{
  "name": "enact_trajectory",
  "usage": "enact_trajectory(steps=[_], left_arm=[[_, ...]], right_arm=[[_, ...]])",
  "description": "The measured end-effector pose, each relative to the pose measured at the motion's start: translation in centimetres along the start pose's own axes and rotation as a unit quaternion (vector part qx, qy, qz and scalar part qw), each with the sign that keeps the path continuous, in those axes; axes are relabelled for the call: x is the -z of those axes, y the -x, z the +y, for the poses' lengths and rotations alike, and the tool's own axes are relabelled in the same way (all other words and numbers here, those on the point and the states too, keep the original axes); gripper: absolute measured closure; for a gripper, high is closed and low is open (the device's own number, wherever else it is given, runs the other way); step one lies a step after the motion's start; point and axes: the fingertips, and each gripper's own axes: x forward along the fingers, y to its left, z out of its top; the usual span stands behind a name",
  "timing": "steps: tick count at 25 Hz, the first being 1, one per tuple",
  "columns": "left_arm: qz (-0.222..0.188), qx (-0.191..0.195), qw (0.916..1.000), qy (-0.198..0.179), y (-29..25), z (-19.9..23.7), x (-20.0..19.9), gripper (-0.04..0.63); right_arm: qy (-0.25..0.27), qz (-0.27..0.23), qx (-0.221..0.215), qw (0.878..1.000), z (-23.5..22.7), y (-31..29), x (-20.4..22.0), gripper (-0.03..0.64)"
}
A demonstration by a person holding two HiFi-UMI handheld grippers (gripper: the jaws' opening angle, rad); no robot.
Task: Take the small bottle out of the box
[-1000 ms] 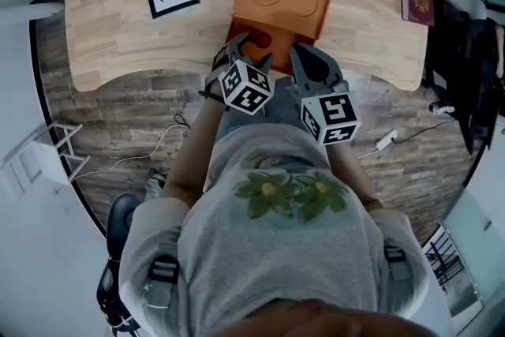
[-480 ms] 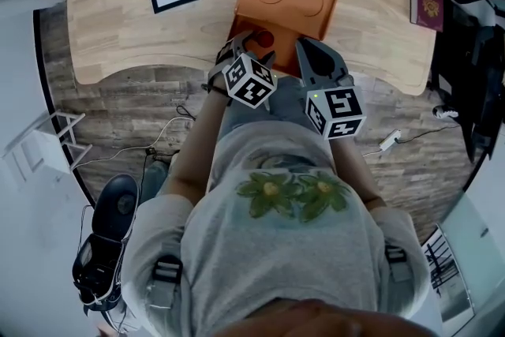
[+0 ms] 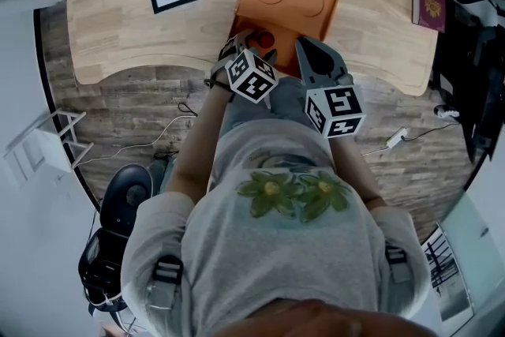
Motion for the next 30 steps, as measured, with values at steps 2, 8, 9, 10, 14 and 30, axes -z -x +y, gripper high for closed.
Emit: enact_trajectory(steps=[2,8,9,10,14,30], left_arm=[[0.001,0.000,1.0000,-0.002,-0.3,0.0,0.1,0.327],[0.001,0.013,0.9999,0.003,-0.8,-0.2,0.2,0.328],[0.000,0.015,0.9999,0.003,-0.9,-0.2,0.2,0.327],[0.000,0.016,0.9999,0.003,-0.9,-0.2,0.2,0.327],[0.001,0.022,0.9998,0.002,-1.2,-0.2,0.3,0.328],[-0.019,0.008,0.9998,-0.003,-1.6,0.4,0.3,0.348]], right_arm=[[-0.002,0.001,0.001,1.000,-0.2,-0.1,0.1,0.606],[-0.006,0.003,0.007,1.000,-0.7,-0.1,0.3,0.607],[-0.007,0.003,0.007,1.000,-0.7,-0.1,0.3,0.606],[-0.007,0.003,0.007,1.000,-0.8,-0.1,0.3,0.607],[-0.008,0.004,0.007,1.000,-0.7,-0.2,0.3,0.607],[-0.013,0.008,0.008,1.000,-0.8,-0.3,0.6,0.607]])
